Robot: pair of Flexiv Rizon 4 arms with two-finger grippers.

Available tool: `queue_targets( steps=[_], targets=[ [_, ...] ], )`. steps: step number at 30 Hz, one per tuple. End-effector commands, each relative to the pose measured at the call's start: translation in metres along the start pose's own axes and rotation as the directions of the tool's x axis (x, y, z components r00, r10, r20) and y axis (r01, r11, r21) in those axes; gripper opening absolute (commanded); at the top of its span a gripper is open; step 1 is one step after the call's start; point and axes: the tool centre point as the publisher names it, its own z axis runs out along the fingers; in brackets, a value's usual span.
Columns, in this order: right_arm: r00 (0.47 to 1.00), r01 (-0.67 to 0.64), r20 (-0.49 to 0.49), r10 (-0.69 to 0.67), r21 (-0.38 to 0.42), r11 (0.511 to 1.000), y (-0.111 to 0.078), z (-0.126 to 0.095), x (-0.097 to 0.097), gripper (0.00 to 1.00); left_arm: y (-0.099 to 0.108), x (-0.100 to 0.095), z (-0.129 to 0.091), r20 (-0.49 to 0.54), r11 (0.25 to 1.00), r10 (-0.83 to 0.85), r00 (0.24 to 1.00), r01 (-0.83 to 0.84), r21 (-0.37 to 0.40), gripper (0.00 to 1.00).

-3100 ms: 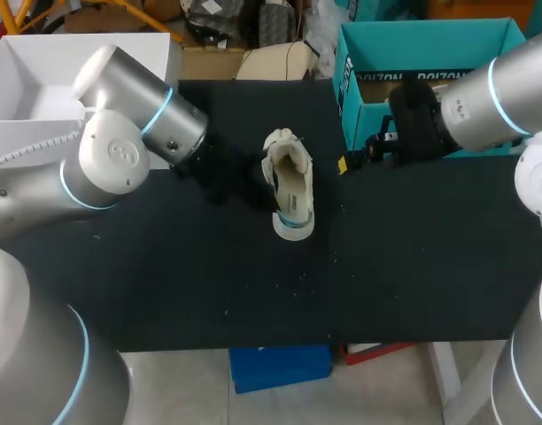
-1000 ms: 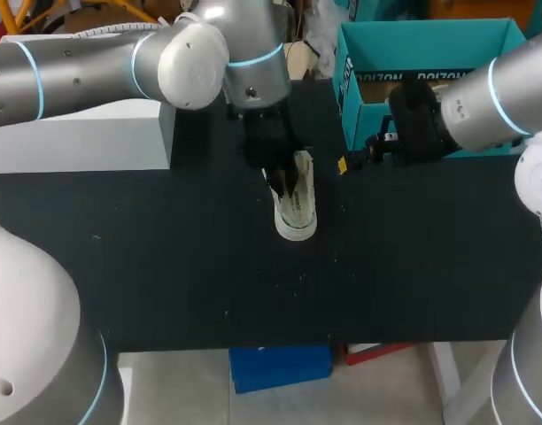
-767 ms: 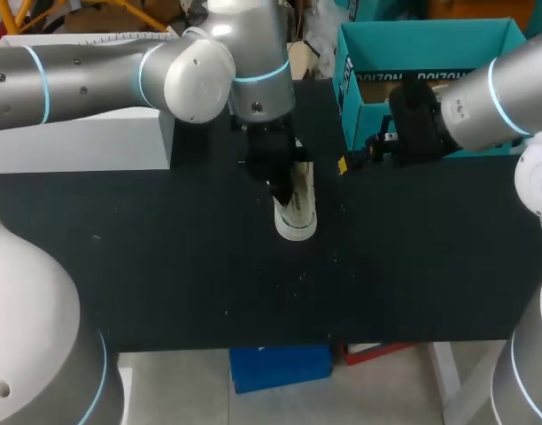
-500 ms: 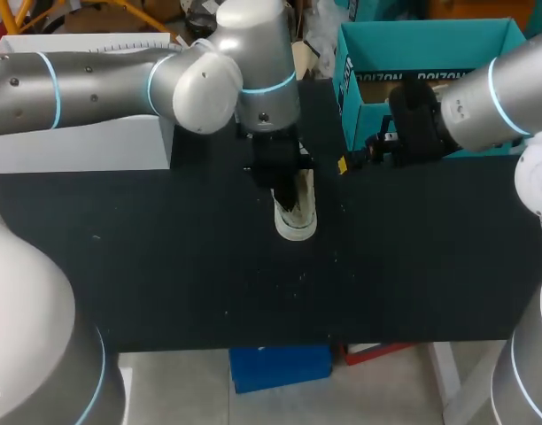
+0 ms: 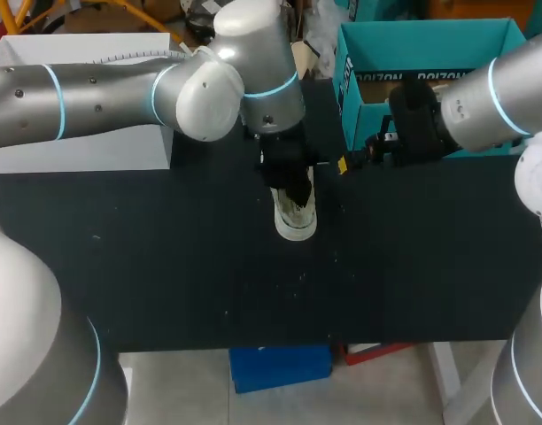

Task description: Take the shoe out of the shoebox, open the shoe tongue, remove and reinsert the insole, then place the shoe into the shoebox

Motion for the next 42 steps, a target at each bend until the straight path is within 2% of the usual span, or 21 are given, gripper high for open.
queue_targets(
  steps=[1,8,11,13,21,27,35,42],
  targets=[
    [1.000,-0.001,0.003,0.001,0.002,1.000,0.001,0.001,0.001,1.00,-0.004,0.016,-0.047,0.139,0.996,-0.012,0.990,0.024,-0.081,0.00],
    [1.000,-0.001,0.003,0.001,0.002,1.000,0.001,0.001,0.001,1.00,0.026,0.023,-0.106,0.240,0.952,-0.026,0.970,0.098,-0.291,0.00],
    [1.000,-0.001,0.003,0.001,0.002,1.000,0.001,0.001,0.001,1.00,0.039,0.028,-0.121,0.289,0.926,-0.026,0.957,0.132,-0.354,0.00],
    [1.000,-0.001,0.003,0.001,0.002,1.000,0.001,0.001,0.001,1.00,0.049,0.034,-0.125,0.308,0.915,-0.043,0.951,0.161,-0.370,0.00],
    [1.000,-0.001,0.003,0.001,0.002,1.000,0.001,0.001,0.001,1.00,0.078,0.052,-0.115,0.321,0.888,-0.106,0.941,0.235,-0.395,0.00],
    [1.000,-0.001,0.003,0.001,0.002,1.000,0.001,0.001,0.001,1.00,0.089,0.055,-0.102,0.309,0.891,-0.129,0.942,0.247,-0.380,0.00],
    [1.000,-0.001,0.003,0.001,0.002,1.000,0.001,0.001,0.001,1.00,0.080,0.044,-0.080,0.289,0.927,-0.114,0.951,0.206,-0.313,0.00],
    [1.000,-0.001,0.003,0.001,0.002,1.000,0.001,0.001,0.001,1.00,0.060,0.036,-0.062,0.284,0.948,-0.108,0.953,0.185,-0.260,0.00]
  ],
)
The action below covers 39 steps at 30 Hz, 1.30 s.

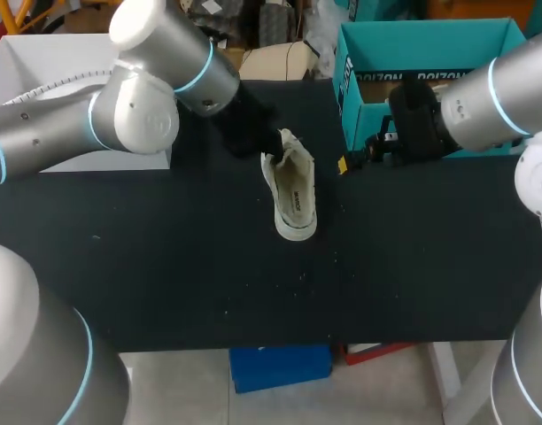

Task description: Take the shoe out of the shoebox, open the shoe tongue, remove and reinsert the insole, then place the shoe into the shoebox

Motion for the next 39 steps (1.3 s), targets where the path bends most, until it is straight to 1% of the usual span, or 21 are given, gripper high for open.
queue_targets(
  steps=[1,4,8,11,14,17,22,25,29,32,35,39],
  targets=[
    [1.000,-0.001,0.003,0.001,0.002,1.000,0.001,0.001,0.001,1.00,-0.011,0.005,0.008,0.001,1.000,0.001,1.000,-0.001,0.019,0.00],
    [1.000,-0.001,0.003,0.001,0.002,1.000,0.001,0.001,0.001,1.00,-0.020,0.009,0.003,-0.006,0.999,0.006,1.000,-0.005,0.044,0.00],
    [1.000,-0.001,0.003,0.001,0.002,1.000,0.001,0.001,0.001,1.00,-0.028,0.011,-0.023,-0.001,0.998,0.017,1.000,-0.016,0.056,0.00],
    [1.000,-0.001,0.003,0.001,0.002,1.000,0.001,0.001,0.001,1.00,-0.025,0.010,-0.040,-0.008,0.998,0.046,0.999,-0.045,0.035,0.00],
    [1.000,-0.001,0.003,0.001,0.002,1.000,0.001,0.001,0.001,1.00,-0.016,0.004,-0.046,-0.007,0.998,0.063,0.998,-0.063,0.011,0.00],
    [1.000,-0.001,0.003,0.001,0.002,1.000,0.001,0.001,0.001,1.00,-0.004,-0.004,-0.040,-0.003,0.997,0.076,0.997,-0.076,-0.006,0.00],
    [1.000,-0.001,0.003,0.001,0.002,1.000,0.001,0.001,0.001,1.00,0.018,-0.009,-0.017,-0.010,0.997,0.071,0.997,-0.071,-0.015,0.00],
    [1.000,-0.001,0.003,0.001,0.002,1.000,0.001,0.001,0.001,1.00,0.024,-0.012,-0.003,-0.014,0.998,0.064,0.998,-0.064,-0.009,0.00],
    [1.000,-0.001,0.003,0.001,0.002,1.000,0.001,0.001,0.001,1.00,0.018,-0.016,0.013,-0.009,0.998,0.061,0.998,-0.061,0.028,0.00],
    [1.000,-0.001,0.003,0.001,0.002,1.000,0.001,0.001,0.001,1.00,0.009,-0.018,0.020,-0.013,0.997,0.064,0.998,-0.063,0.051,0.00],
    [1.000,-0.001,0.003,0.001,0.002,1.000,0.001,0.001,0.001,1.00,-0.002,-0.014,0.022,-0.024,0.996,0.059,0.998,-0.057,0.072,0.00],
    [1.000,-0.001,0.003,0.001,0.002,1.000,0.001,0.001,0.001,1.00,-0.020,-0.003,0.030,-0.031,0.994,0.038,0.999,-0.035,0.107,0.00]
  ],
)
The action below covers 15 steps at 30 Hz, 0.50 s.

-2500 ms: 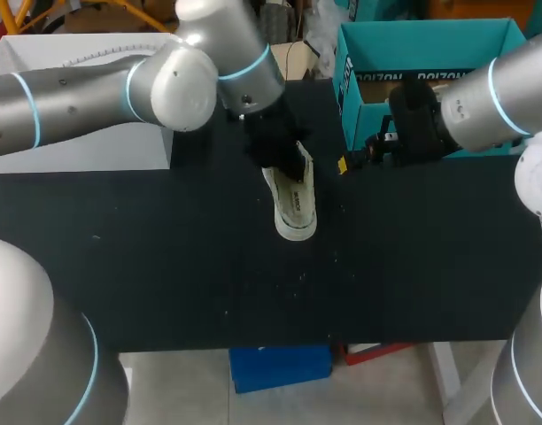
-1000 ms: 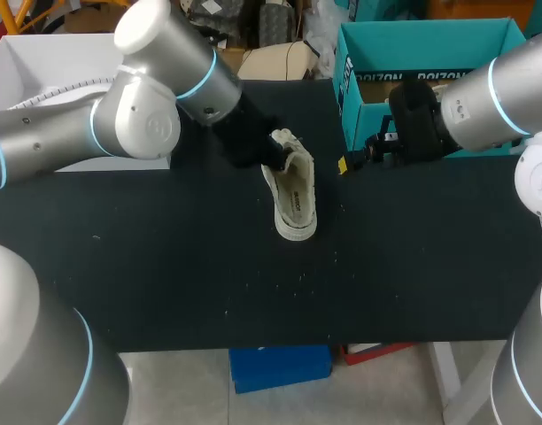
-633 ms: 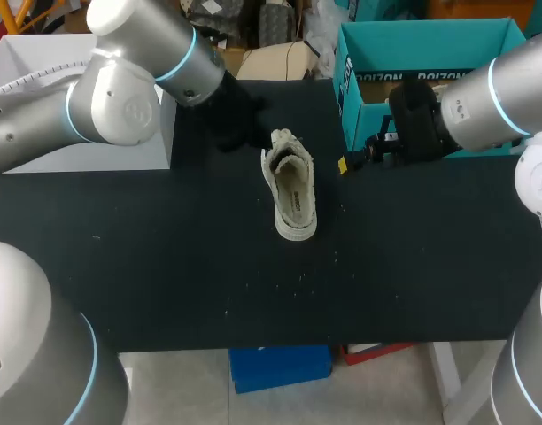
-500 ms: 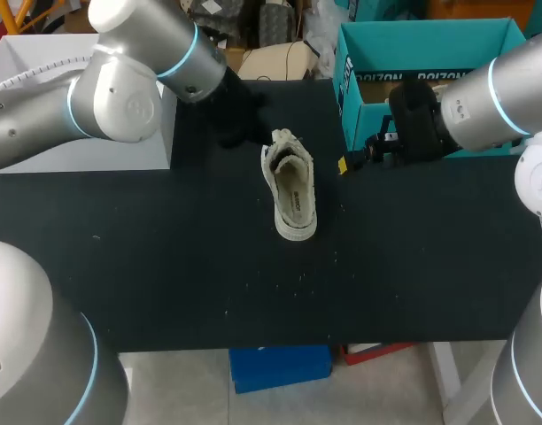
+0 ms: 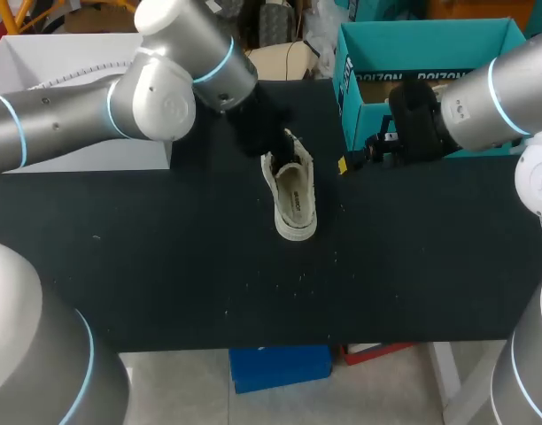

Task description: Take the shoe out of the shoebox, open the shoe tongue, remove and reinsert the insole, then place the shoe into the shoebox

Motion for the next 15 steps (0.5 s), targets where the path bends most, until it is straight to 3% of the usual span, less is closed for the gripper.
queue_targets(
  steps=[1,6,15],
  targets=[
    [1.000,-0.001,0.003,0.001,0.002,1.000,0.001,0.001,0.001,1.00,-0.012,0.007,0.009,0.016,1.000,-0.021,1.000,0.021,0.005,0.00],
    [1.000,-0.001,0.003,0.001,0.002,1.000,0.001,0.001,0.001,1.00,-0.018,0.011,0.002,0.025,0.999,-0.032,0.999,0.032,-0.001,0.00],
    [1.000,-0.001,0.003,0.001,0.002,1.000,0.001,0.001,0.001,1.00,-0.016,0.006,-0.066,-0.045,0.999,0.001,0.999,-0.003,-0.044,0.00]
  ],
)
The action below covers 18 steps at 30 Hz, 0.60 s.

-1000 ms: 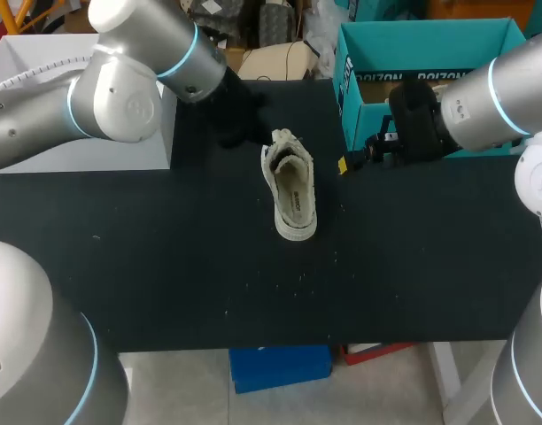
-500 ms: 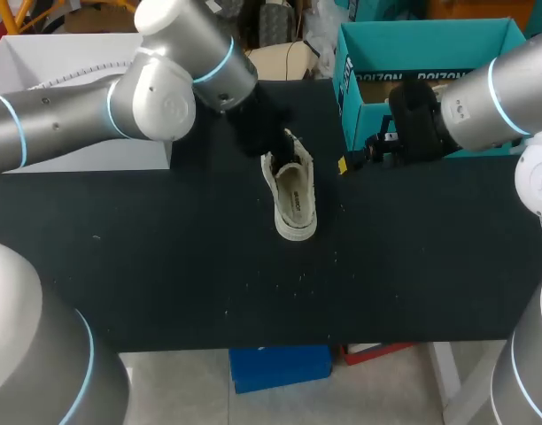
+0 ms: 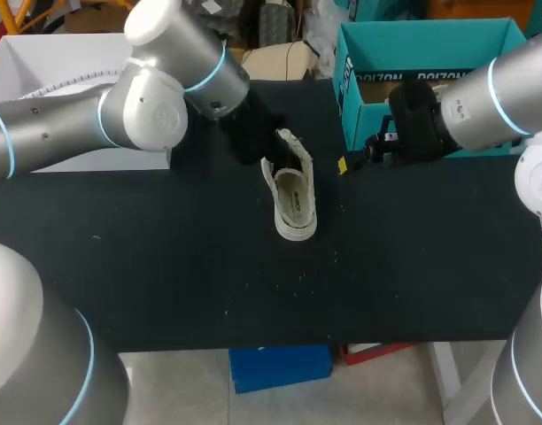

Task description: Take the shoe out of the shoebox, open the shoe tongue, remove and reinsert the insole, then place the shoe into the shoebox

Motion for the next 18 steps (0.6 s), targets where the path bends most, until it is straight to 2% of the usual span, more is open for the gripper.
queue_targets(
  steps=[1,3,7,14,15,17,18],
  targets=[
    [1.000,-0.001,0.003,0.001,0.002,1.000,0.001,0.001,0.001,1.00,-0.010,0.000,-0.051,-0.078,1.000,-0.006,0.997,0.007,0.018,0.00],
    [1.000,-0.001,0.003,0.001,0.002,1.000,0.001,0.001,0.001,1.00,-0.012,0.005,-0.058,-0.140,0.998,-0.015,0.990,0.024,0.064,0.00],
    [1.000,-0.001,0.003,0.001,0.002,1.000,0.001,0.001,0.001,1.00,-0.016,0.011,-0.062,-0.189,0.994,-0.004,0.982,0.024,0.105,0.00],
    [1.000,-0.001,0.003,0.001,0.002,1.000,0.001,0.001,0.001,1.00,-0.021,0.018,-0.062,-0.206,0.994,-0.010,0.979,0.032,0.107,0.00],
    [1.000,-0.001,0.003,0.001,0.002,1.000,0.001,0.001,0.001,1.00,-0.024,0.019,-0.062,-0.216,0.992,-0.010,0.976,0.037,0.122,0.11],
    [1.000,-0.001,0.003,0.001,0.002,1.000,0.001,0.001,0.001,1.00,-0.026,0.022,-0.062,-0.232,0.987,-0.017,0.972,0.054,0.152,0.18],
    [1.000,-0.001,0.003,0.001,0.002,1.000,0.001,0.001,0.001,1.00,-0.027,0.023,-0.062,-0.243,0.985,-0.024,0.970,0.065,0.160,0.31]
  ],
)
